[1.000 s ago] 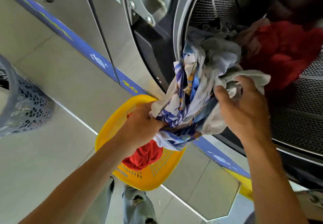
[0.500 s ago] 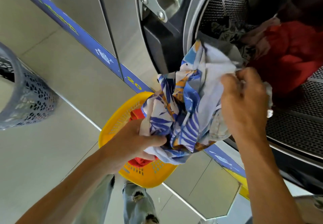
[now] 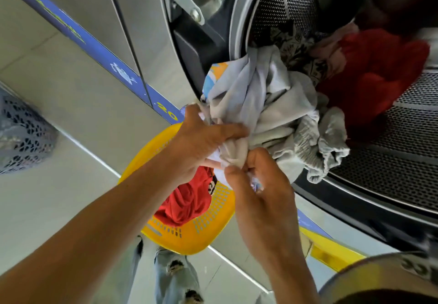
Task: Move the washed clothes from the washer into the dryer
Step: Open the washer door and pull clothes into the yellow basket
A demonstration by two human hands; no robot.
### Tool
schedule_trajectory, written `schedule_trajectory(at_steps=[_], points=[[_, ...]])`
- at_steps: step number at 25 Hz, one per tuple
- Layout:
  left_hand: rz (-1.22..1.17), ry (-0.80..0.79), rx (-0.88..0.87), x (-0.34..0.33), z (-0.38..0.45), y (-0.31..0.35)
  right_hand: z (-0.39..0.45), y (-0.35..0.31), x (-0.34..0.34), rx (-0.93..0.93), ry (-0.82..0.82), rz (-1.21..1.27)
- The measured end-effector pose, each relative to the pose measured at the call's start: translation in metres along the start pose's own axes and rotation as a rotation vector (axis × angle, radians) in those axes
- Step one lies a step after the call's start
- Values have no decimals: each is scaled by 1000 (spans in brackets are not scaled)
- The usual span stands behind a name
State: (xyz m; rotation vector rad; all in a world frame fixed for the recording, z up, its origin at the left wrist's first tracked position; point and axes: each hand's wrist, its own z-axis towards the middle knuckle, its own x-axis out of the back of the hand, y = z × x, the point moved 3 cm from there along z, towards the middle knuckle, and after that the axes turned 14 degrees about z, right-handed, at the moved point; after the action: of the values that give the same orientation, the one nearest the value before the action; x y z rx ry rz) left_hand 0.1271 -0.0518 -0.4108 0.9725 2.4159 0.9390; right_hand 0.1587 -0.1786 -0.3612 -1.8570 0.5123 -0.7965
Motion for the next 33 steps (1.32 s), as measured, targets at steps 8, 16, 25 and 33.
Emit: schedule_trajectory(at_steps=[8, 16, 25, 33], points=[[132, -26, -131, 43, 0, -29, 87, 60, 108, 97, -21, -663], [190, 92, -127, 72, 3, -94, 59, 56, 33, 161, 261, -325], [885, 106, -159, 89, 26, -185, 18, 177, -74, -361, -286, -352], [1255, 128, -334, 65, 51, -232, 35, 207, -87, -237, -235, -613]])
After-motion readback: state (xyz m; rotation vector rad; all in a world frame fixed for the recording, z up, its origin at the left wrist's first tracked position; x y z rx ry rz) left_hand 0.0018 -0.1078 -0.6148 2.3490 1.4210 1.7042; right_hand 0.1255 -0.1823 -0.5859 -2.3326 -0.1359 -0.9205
